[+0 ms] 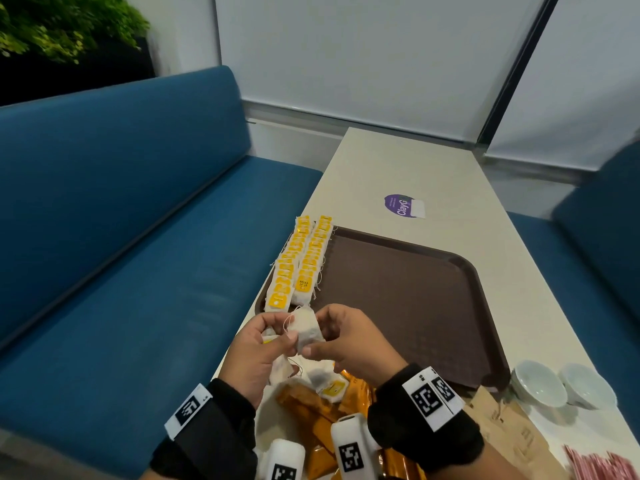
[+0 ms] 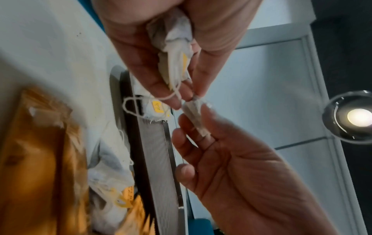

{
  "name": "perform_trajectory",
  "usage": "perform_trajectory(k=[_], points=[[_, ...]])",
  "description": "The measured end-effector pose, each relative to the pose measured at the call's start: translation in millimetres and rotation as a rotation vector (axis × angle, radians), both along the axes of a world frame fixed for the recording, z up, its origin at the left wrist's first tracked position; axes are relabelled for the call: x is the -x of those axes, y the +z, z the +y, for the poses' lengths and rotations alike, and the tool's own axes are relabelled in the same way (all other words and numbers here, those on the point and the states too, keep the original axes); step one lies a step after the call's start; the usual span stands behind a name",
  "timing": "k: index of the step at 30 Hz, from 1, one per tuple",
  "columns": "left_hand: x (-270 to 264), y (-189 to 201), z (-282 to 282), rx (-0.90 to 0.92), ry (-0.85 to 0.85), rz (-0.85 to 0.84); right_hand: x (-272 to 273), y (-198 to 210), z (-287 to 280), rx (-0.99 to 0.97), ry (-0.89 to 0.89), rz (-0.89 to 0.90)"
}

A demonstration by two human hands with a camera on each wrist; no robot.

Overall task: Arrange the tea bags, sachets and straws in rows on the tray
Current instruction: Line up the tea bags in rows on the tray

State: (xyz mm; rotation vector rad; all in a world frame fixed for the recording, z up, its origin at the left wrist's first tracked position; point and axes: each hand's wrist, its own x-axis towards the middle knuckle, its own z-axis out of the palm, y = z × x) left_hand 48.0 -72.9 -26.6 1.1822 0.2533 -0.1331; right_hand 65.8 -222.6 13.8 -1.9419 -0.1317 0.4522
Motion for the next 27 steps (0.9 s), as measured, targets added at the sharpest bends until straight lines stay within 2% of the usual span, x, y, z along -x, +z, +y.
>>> perform_trajectory(k=[5, 8, 12, 16, 19, 23, 27], points=[[-0.5, 0.6, 2.6, -0.167, -0.025, -0.065, 0.5, 1.8, 0.4, -0.113, -0.056, -0.023], [-1.1, 2.4, 4.6, -0.162, -0.073, -0.05, -4.5, 3.9, -2.3, -0.145, -0.059, 0.025], [-2.5, 10.4, 9.7, -0.01, -0.194, 0.031, -7.2, 15.4, -6.4, -0.441, 0.095, 0.227], [-3.1, 16.1, 12.4, 0.051, -0.264, 0.062, -15.3, 12.8, -9.9, -0.383, 0.308, 0.222], [-4.7, 18.1, 12.2, 0.049, -0.271, 0.079, -19.7, 11.2, -8.7, -0.375, 0.354, 0.213], [-7.8, 17.2, 10.3, 0.044, -0.252, 0.103, -24.6, 10.5, -5.0, -0.327, 0.328, 0.191], [-11.2, 11.7, 15.8, 0.122, -0.091, 0.165, -38.3, 14.8, -0.4, -0.392, 0.144, 0.203]])
